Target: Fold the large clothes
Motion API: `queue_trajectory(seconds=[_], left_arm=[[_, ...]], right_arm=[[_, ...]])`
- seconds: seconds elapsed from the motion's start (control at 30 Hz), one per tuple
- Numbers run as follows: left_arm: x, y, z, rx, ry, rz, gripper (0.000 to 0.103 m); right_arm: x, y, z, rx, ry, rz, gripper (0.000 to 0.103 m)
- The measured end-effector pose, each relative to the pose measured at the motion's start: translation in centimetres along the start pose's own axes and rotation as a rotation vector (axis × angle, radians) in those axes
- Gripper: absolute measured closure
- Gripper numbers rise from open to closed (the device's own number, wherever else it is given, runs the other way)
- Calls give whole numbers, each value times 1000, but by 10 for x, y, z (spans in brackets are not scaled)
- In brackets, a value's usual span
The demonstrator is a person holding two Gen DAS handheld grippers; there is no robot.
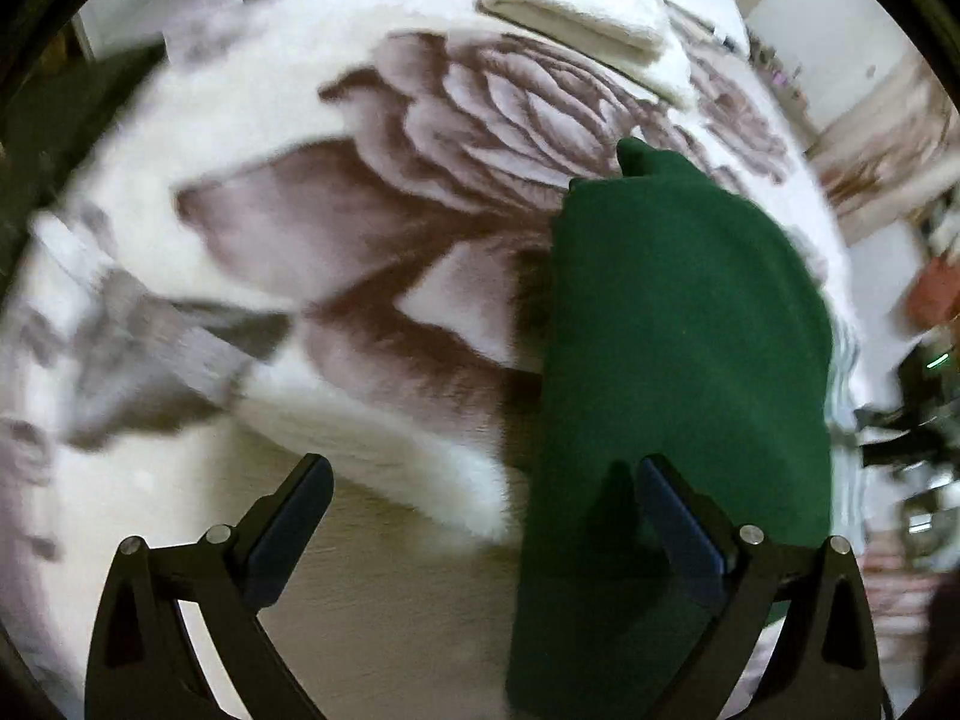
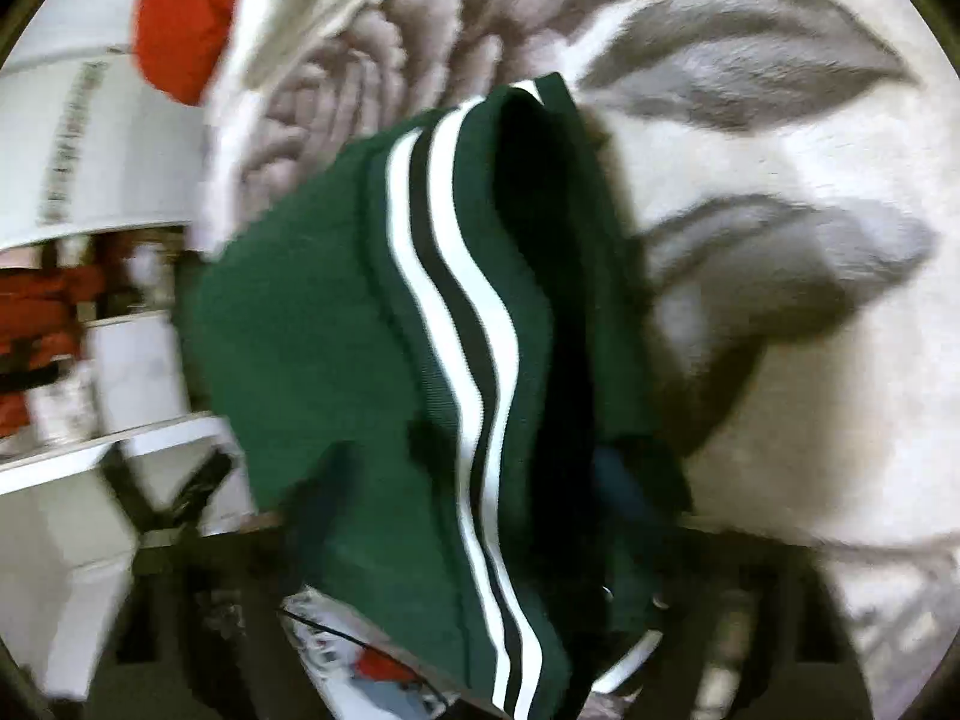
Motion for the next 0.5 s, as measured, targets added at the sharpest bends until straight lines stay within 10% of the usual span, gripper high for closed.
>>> queue_trajectory(seconds=[0.17,0.27,0.5], left_arm=[[36,-4,-7,-143,57,-244,0],[40,-9,0,-155,35,-287,0],[49,-9,8,-221,58,-437,0]], right_arm=[[24,-28,6,24,45,96,10],[25,-41,19,-8,24,2,9],[51,-48,-14,121,171,275,5]])
Point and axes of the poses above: each gripper's, at about its wrist camera, not at the fingertips, and x roughly the way its jaws point, y to its left, z to its top, the point moved 6 cm from there along x, roughly the way its jaws point, and after that the axes turned 10 degrees about -y, right-handed, at the moved point
